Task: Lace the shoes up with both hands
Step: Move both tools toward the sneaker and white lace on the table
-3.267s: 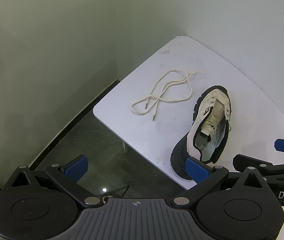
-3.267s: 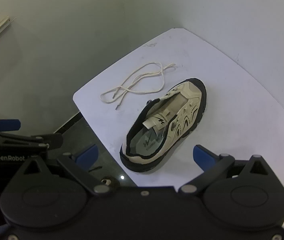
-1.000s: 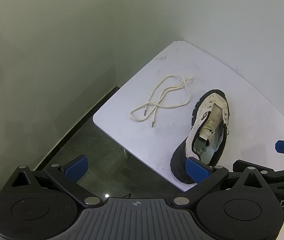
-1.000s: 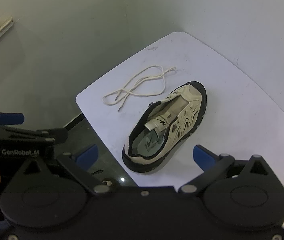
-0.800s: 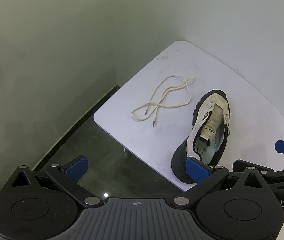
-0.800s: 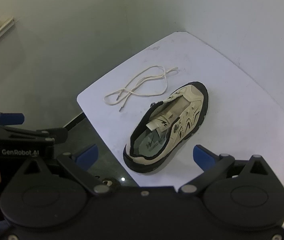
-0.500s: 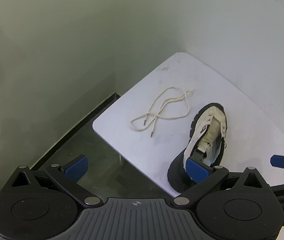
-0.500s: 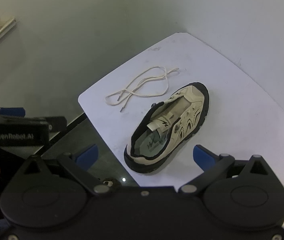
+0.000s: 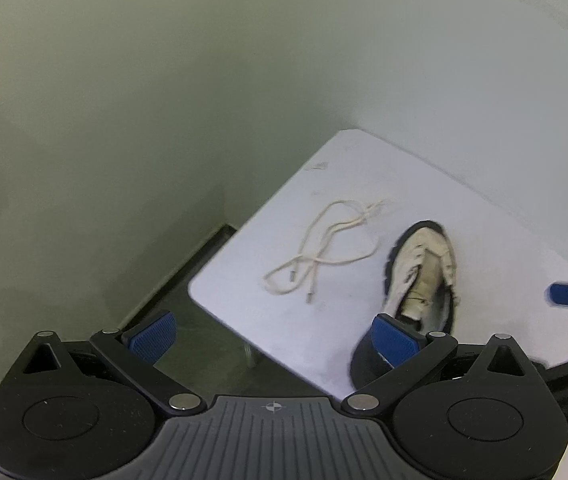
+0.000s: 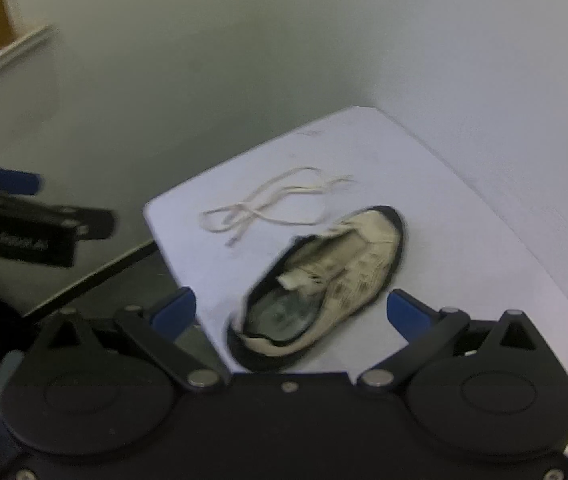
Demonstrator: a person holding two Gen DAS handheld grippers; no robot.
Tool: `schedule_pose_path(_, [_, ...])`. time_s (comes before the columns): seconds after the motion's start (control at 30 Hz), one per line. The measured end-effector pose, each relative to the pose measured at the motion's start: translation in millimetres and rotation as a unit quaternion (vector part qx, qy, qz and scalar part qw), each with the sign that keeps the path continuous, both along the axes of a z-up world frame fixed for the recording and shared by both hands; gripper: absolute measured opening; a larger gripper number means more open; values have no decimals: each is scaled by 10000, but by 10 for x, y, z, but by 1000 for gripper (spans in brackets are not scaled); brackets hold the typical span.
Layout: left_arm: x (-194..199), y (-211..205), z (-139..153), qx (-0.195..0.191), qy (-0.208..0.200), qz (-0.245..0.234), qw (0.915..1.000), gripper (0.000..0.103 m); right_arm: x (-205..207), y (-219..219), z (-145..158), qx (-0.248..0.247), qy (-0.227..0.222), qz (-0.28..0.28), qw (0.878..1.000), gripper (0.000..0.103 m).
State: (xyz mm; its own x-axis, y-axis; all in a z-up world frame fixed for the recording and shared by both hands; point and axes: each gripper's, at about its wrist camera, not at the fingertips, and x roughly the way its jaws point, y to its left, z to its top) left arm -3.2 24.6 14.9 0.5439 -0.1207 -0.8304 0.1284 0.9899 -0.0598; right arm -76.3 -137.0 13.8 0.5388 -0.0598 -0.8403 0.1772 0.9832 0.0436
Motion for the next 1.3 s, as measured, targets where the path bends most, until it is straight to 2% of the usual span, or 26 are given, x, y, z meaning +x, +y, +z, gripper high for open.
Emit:
schedule_pose_path(0.1, [4, 52, -30, -184, 195, -3, 9996, 103, 11, 39, 12, 123, -11, -48, 9999, 103])
schedule_pose_path(0.23, [12, 117, -80, -153, 370, 19, 9992, 103, 69, 123, 6, 136, 281, -131, 9994, 103])
schedule_pose_path(0.37, [33, 235, -127, -136, 459, 10, 9989, 103, 130, 174, -31, 500, 522, -371, 9967, 103])
schedule_pose_path(0.77, [123, 707, -241, -422, 639, -147, 9970, 103, 400, 533, -61, 460, 747, -712, 9936, 101])
schedule_pose_path(1.1, [257, 1288, -313, -163, 636, -439, 9969, 103, 696, 1023, -91, 488, 722, -859, 9925, 99])
schedule_pose_path(1.3, [359, 1502, -356, -167, 668, -341, 9970, 103, 724, 1177, -114, 430, 839, -872, 9917, 99])
